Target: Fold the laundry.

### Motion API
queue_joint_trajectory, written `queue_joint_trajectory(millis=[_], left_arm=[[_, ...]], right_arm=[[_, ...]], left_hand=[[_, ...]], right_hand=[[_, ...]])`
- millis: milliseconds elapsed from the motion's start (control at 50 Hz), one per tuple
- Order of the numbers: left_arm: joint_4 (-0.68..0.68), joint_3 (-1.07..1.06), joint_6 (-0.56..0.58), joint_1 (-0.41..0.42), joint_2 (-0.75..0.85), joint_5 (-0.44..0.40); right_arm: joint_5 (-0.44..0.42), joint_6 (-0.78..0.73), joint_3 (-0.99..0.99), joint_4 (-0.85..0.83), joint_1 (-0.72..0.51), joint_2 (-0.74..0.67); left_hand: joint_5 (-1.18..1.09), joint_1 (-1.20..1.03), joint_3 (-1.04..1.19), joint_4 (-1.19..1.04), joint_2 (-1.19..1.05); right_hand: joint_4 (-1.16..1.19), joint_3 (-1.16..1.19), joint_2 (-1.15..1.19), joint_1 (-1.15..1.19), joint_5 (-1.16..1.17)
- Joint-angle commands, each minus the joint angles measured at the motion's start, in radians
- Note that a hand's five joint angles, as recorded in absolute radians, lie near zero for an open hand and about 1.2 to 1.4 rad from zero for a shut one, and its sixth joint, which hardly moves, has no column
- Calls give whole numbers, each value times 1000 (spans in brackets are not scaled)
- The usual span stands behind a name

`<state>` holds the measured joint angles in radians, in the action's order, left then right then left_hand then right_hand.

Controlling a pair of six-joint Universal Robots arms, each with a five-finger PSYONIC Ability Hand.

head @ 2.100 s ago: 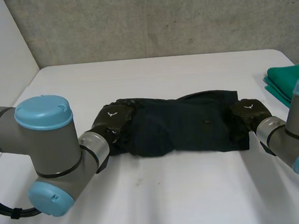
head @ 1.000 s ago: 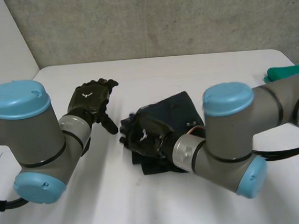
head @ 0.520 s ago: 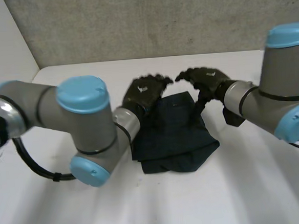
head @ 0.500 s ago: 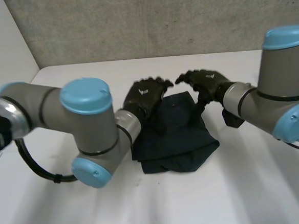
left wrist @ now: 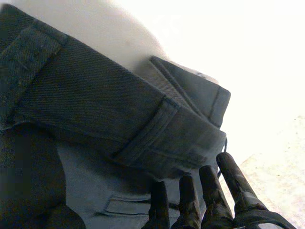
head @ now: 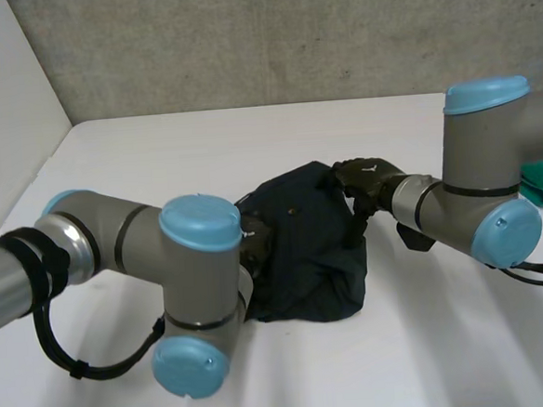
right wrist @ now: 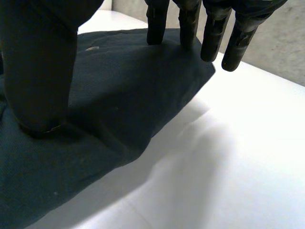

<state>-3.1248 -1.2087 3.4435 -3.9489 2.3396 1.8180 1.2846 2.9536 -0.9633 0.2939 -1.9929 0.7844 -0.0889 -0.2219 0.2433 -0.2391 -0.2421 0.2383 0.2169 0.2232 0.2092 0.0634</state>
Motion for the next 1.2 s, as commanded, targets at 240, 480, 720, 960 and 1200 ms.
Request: queue_joint_trajectory(millis=[240,480,720,960,1200], left_arm=[[-170,1,2,-27,-100,-38],[-92,24,2,-76,-5,-137],[-26,41,8,-99,21,-149],[-11,0,-58,-104,-144,-256],[166,-25,-193,-138,-381,-410]], right_arm=[[48,-38,-25,-16,-29,-24],[53,-67,-88,-78,-29,-24],[51,-77,-92,-79,-18,-5],[61,-82,-204,-130,-15,163],[81,-87,-529,-252,-35,506]], left_hand=[[73,32,-53,49,52],[68,26,-47,43,46],[44,2,-24,20,23],[71,29,-50,46,49],[62,20,-42,37,40]], right_hand=[[-64,-42,-49,-35,-63],[-64,-42,-49,-35,-63],[-64,-42,-49,-35,-63],[-64,-42,-49,-35,-63],[-64,-42,-49,-35,-63]])
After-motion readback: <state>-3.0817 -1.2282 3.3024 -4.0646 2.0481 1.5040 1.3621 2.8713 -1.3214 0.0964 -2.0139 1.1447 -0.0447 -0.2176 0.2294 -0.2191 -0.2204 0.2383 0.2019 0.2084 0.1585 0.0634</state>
